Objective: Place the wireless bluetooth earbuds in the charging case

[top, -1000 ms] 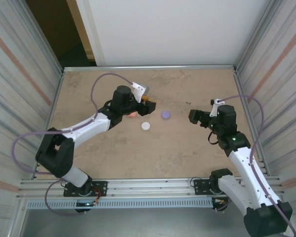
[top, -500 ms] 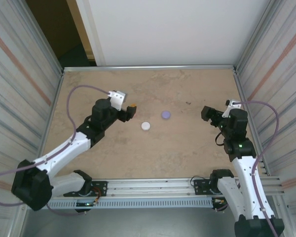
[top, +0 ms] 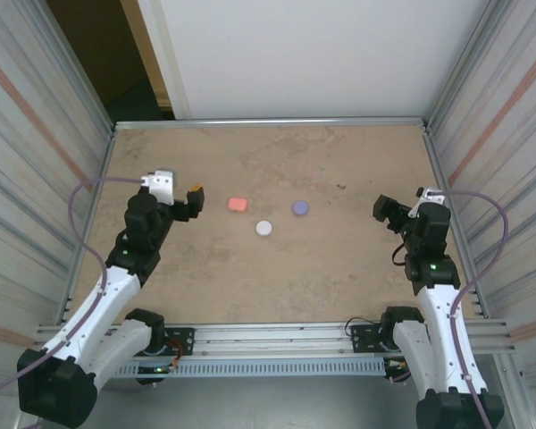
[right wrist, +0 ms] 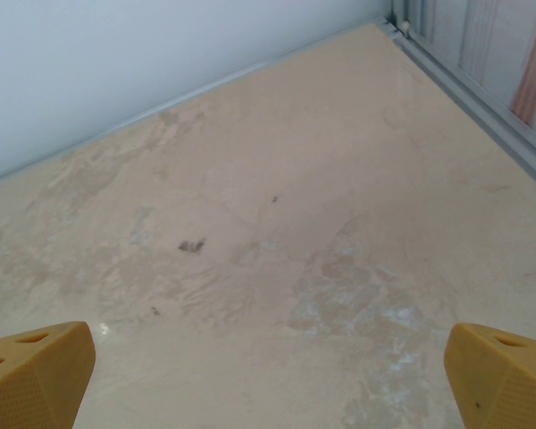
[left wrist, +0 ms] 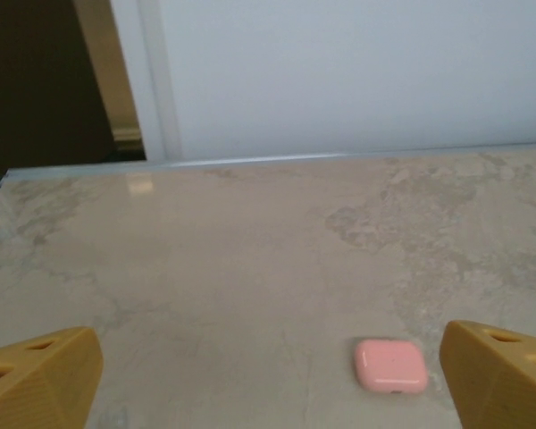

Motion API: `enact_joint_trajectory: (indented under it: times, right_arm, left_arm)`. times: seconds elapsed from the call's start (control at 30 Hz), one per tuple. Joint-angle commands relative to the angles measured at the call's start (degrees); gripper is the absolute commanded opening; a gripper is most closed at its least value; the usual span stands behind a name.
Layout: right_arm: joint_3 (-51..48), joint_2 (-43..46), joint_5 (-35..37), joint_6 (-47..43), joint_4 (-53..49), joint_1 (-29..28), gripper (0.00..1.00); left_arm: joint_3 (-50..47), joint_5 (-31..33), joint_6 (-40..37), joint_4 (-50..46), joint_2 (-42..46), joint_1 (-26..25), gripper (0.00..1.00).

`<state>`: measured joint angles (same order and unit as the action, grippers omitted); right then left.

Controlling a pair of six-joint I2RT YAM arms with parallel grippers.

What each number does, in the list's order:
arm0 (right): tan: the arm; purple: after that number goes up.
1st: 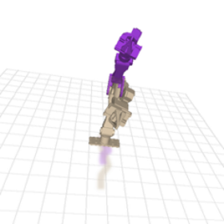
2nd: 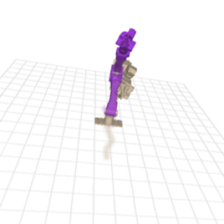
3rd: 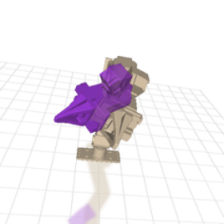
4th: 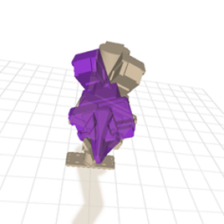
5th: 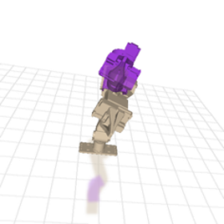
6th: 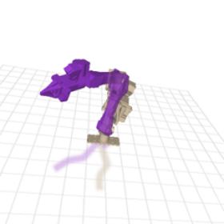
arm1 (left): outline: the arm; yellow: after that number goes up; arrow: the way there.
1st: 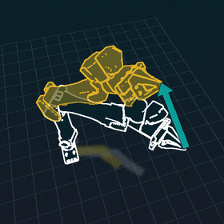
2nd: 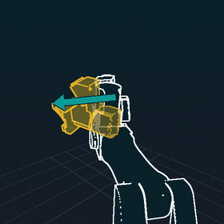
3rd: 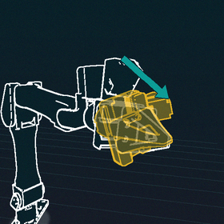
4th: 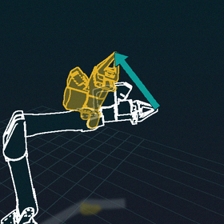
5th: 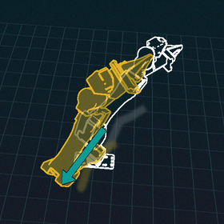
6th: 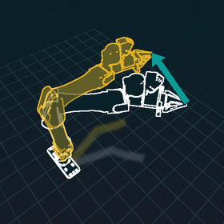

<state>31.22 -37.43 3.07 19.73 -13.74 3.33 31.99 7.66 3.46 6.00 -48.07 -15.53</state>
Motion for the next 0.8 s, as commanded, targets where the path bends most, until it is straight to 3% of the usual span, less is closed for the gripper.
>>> enact_joint_trajectory:
  times: [0.0,0.3,0.77]
  right_arm:
    - [-3.0,0.7,0.7,-3.1,5.4,1.1,0.99]
    - [-8.0,-2.6,-1.0,-5.6,12.8,2.3,0.99]
    - [-10.4,-12.9,-2.6,-6.6,23.0,2.6,0.99]
  left_arm:
    - [-1.9,2.1,2.1,-1.4,1.7,1.4,0.98]
    - [-3.9,5.1,1.7,-0.7,1.8,2.1,0.99]
    - [-4.7,4.2,-0.7,0.6,-0.4,2.4,0.99]
